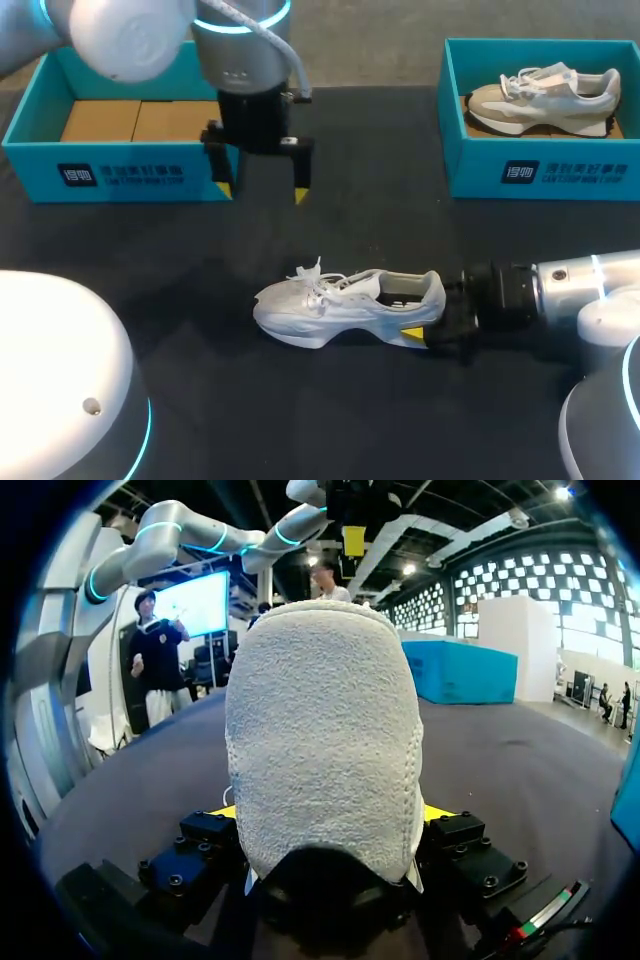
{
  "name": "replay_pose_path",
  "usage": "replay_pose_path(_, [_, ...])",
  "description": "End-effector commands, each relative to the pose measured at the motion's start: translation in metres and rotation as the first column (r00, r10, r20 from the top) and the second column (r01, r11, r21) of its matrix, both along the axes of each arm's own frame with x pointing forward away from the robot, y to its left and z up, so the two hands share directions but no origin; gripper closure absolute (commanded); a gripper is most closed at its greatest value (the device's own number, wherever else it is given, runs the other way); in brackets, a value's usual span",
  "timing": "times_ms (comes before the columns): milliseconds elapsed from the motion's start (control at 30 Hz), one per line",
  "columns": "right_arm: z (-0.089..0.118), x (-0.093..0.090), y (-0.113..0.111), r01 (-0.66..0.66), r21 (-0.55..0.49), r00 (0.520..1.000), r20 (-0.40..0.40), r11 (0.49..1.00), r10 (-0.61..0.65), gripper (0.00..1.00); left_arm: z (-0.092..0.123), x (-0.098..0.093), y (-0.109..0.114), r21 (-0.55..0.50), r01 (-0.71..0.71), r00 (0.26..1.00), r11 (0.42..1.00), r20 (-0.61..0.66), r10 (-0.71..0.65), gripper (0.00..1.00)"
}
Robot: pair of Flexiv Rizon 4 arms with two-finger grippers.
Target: Take the shoe out of the shoebox, open the shoe tongue, remove and reinsert the insole, then place the shoe into the shoebox
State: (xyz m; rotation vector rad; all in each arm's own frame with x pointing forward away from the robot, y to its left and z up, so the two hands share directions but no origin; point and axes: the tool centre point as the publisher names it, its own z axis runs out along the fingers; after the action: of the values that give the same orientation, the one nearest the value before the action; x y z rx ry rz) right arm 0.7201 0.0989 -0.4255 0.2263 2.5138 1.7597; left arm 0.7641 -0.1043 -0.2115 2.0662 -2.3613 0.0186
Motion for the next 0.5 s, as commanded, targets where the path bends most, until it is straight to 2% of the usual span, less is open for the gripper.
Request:
replay_pose_path(33, [-0.001, 0.0, 0.0, 0.002, -0.004, 1.0, 0.001, 1.0, -0.002, 1.0, -0.011, 0.0, -0.025, 0.014, 0.02, 1.0, 1.0, -0.012, -0.02, 0.0])
replay_pose_path(500, [-0.001, 0.0, 0.0, 0.002, -0.004, 1.0, 0.001, 1.0, -0.002, 1.0, -0.036, -0.02, -0.092, 0.037, 0.142, 0.989, 0.989, -0.052, -0.14, 0.0])
